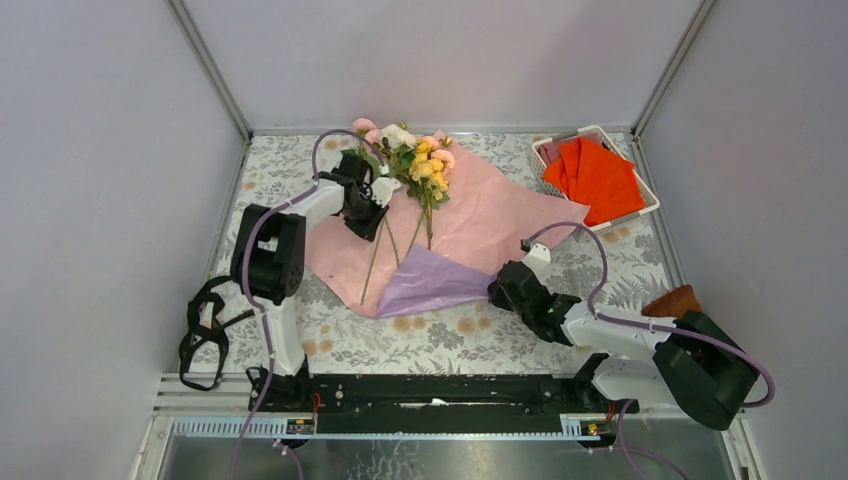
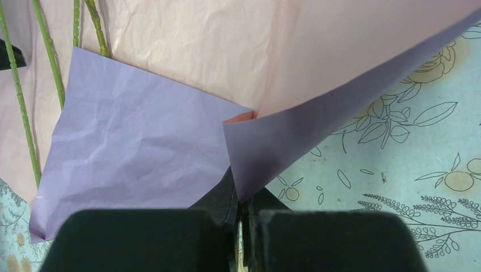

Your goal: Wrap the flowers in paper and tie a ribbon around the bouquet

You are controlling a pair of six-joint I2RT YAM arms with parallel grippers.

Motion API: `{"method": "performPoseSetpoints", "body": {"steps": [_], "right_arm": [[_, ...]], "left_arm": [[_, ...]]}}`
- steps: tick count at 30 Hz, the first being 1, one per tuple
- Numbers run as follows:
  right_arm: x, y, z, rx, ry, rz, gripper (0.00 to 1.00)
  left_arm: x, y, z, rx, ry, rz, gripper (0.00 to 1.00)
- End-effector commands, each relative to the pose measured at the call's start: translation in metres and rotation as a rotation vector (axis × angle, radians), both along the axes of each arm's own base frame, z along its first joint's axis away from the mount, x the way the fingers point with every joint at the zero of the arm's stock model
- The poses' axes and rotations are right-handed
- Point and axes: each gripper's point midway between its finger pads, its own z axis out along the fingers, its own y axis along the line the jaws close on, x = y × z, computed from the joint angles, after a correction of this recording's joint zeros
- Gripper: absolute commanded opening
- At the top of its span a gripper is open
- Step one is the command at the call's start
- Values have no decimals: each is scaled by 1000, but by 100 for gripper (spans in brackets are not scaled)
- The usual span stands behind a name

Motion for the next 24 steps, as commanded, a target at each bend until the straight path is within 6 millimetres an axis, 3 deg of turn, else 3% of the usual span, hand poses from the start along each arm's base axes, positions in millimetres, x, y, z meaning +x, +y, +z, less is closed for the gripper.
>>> {"method": "performPoseSetpoints", "body": {"steps": [1, 7, 14, 20, 24], "right_arm": [[11, 2, 16, 21, -48, -17, 0], [7, 8, 15, 34, -32, 17, 0], [3, 19, 21, 79, -41, 76, 0], [2, 21, 25, 89, -51, 94, 0], [3, 20, 25, 70, -52, 95, 0]], "left_arm": [[4, -15, -11, -34, 45, 16, 23], [12, -62, -8, -94, 45, -55, 25], [33, -95, -4, -124, 22, -63, 26], [20, -122, -3, -159, 38, -129, 27], [15, -123, 8, -181, 34, -147, 31]]}}
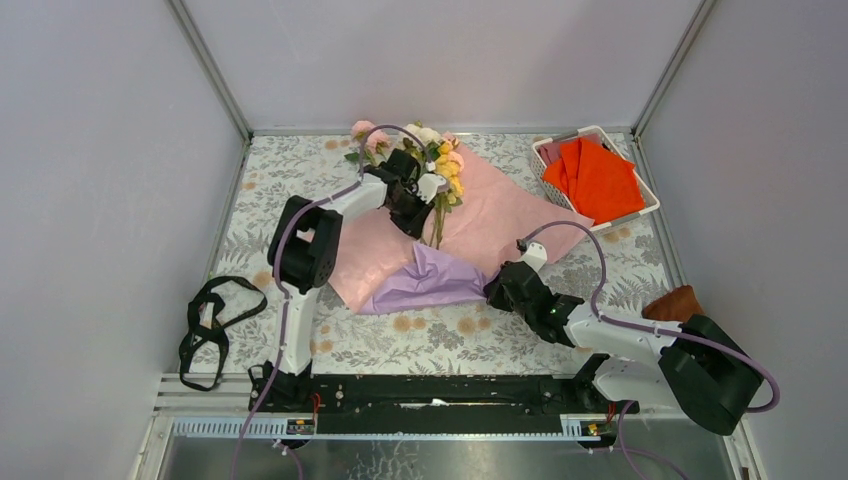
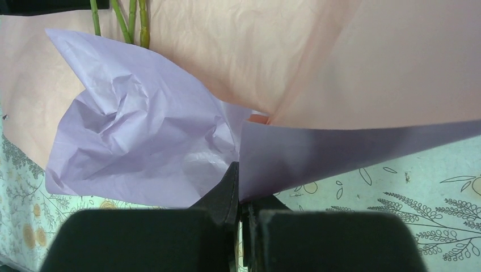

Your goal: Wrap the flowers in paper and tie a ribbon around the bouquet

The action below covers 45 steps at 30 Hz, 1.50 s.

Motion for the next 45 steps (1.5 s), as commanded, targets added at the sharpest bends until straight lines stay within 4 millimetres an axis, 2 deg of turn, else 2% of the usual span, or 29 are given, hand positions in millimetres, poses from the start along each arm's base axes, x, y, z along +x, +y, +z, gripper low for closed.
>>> {"method": "performPoseSetpoints", "body": {"steps": [1, 6, 8, 10, 16, 20, 22, 24, 26, 32, 35, 38, 41, 45], "right_arm": [[9, 7, 18, 31, -52, 11, 0], [10, -1, 15, 14, -43, -33, 0], [9, -5, 14, 16, -45, -50, 0], [9, -8, 13, 13, -48, -65, 0], [10, -8, 13, 11, -54, -61, 0], [11, -7, 14, -2, -58, -51, 0], [12, -6, 14, -5, -61, -46, 0], [12, -7, 14, -10, -62, -44, 0], [11, -7, 13, -9, -62, -43, 0], [11, -6, 13, -7, -63, -39, 0], [11, -5, 16, -5, -66, -31, 0], [11, -1, 22, 17, -79, -12, 0], [10, 7, 30, 75, -115, 22, 0], [8, 7, 34, 116, -129, 13, 0]], "left_arm": [[-4, -9, 19, -51, -12, -20, 33], [21, 32, 61, -50, -104, 100, 44], [22, 47, 77, -60, -138, 123, 49], [15, 56, 86, -66, -153, 117, 54], [-40, 41, 73, -154, -44, -47, 63], [-41, 43, 57, -141, 3, -13, 65], [-37, 44, 47, -127, 27, 34, 60], [-34, 44, 35, -112, 64, 72, 49], [-37, 42, 26, -114, 101, 82, 42], [-42, 24, 8, -131, 149, 55, 38], [-35, 17, 6, -150, 154, 68, 29], [-32, 5, 15, -212, 165, 44, 20], [-32, -8, 26, -293, 188, 14, 19], [-29, -22, 26, -364, 239, 8, 19]]}}
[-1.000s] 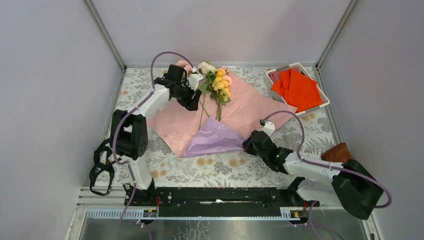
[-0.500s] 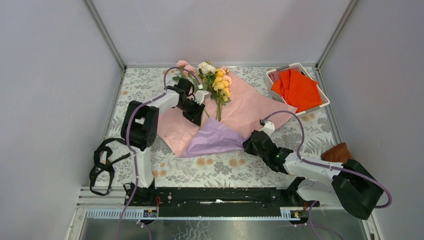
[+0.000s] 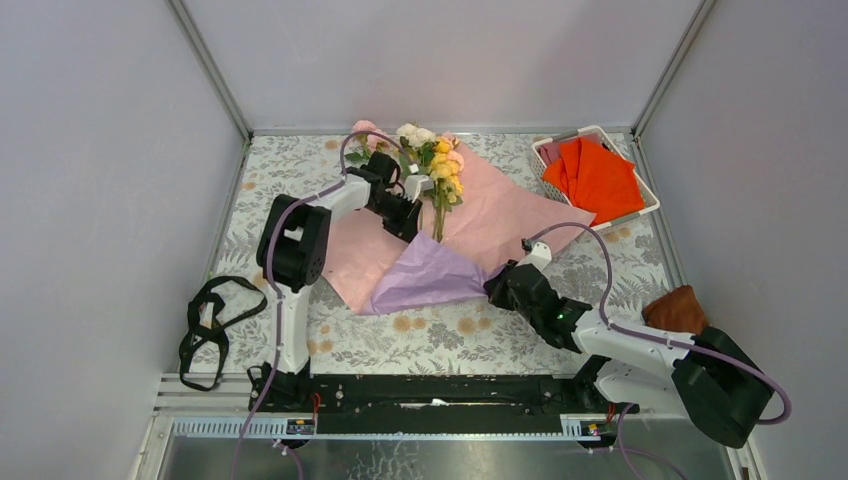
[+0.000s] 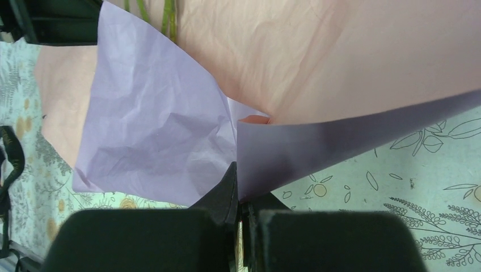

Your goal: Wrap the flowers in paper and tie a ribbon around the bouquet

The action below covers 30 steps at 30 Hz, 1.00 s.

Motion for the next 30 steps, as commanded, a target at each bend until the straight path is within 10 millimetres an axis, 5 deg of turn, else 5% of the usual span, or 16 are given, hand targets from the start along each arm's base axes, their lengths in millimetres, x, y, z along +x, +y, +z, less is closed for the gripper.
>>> {"method": "performPoseSetpoints", "body": {"steps": [1, 8, 17, 23, 27, 30], "right_arm": [[7, 6, 20, 81, -69, -2, 0], [7, 4, 14, 60, -47, -17, 0], [8, 2, 13, 30, -40, -17, 0], [9, 3, 12, 22, -38, -15, 0], [10, 2, 12, 10, -44, -15, 0], [11, 0, 12, -11, -45, -14, 0]], "left_arm": [[7, -28, 13, -152, 44, -19, 19], [-6, -36, 22, -235, 103, -49, 29], [15, 16, 29, -130, 7, 30, 56], [23, 29, 55, -156, -73, 48, 70], [-1, 17, 65, -239, -53, -2, 78], [-18, 11, 34, -137, -31, -26, 85]]}}
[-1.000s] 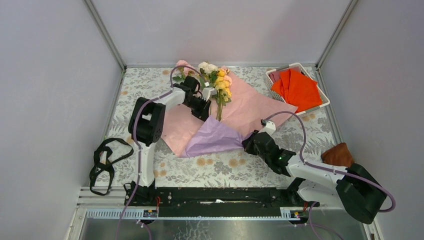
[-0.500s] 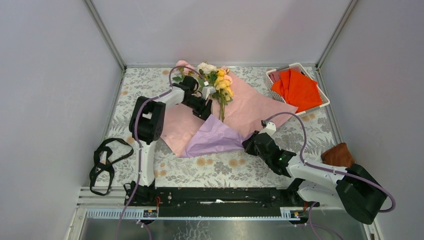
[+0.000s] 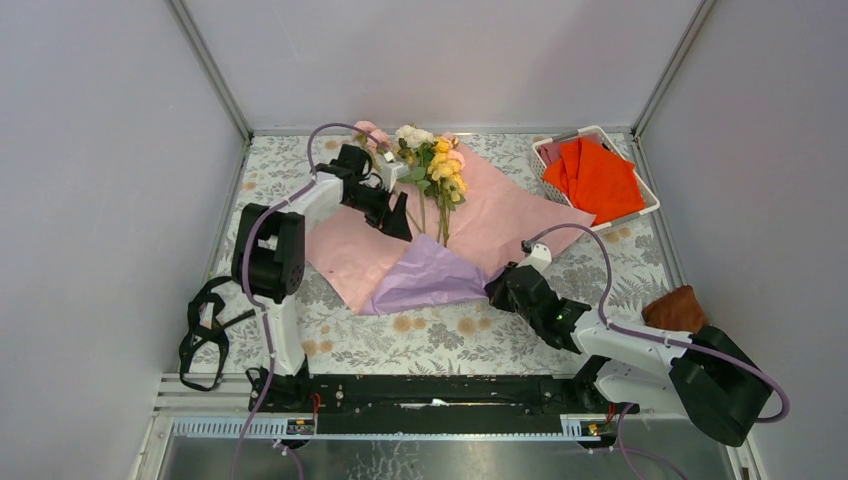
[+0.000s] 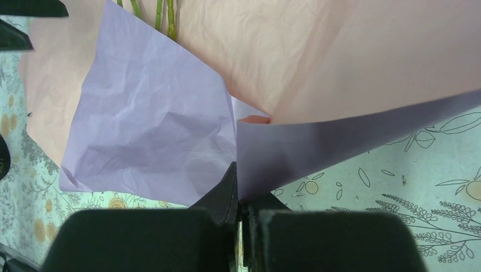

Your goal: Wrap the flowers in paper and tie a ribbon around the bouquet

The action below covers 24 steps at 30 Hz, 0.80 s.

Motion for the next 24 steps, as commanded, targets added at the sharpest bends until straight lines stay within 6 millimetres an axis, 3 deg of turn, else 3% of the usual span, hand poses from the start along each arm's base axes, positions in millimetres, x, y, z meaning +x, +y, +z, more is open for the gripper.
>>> {"method": "performPoseSetpoints", "body": {"steps": [1, 5, 9, 16, 18, 21, 24], "right_arm": [[13, 2, 16, -14, -45, -11, 0], [15, 5, 17, -60, -39, 19, 0], [21, 8, 18, -122, -31, 44, 0], [29, 3, 18, -313, -21, 84, 0], [29, 0, 18, -376, -16, 91, 0], [32, -2, 29, -487, -55, 97, 0], [33, 9, 45, -639, -141, 156, 0]], "left_arm": [[-28, -14, -33, 94, 19, -68, 86], [-44, -16, -62, 183, 71, -80, 85], [-48, -23, -70, 225, 53, -86, 71], [-58, -23, -79, 241, 86, -111, 11], [-55, -20, -83, 264, 83, -98, 0], [-48, -18, -88, 291, 81, -67, 0], [-43, -17, -94, 311, 94, -43, 0]]}}
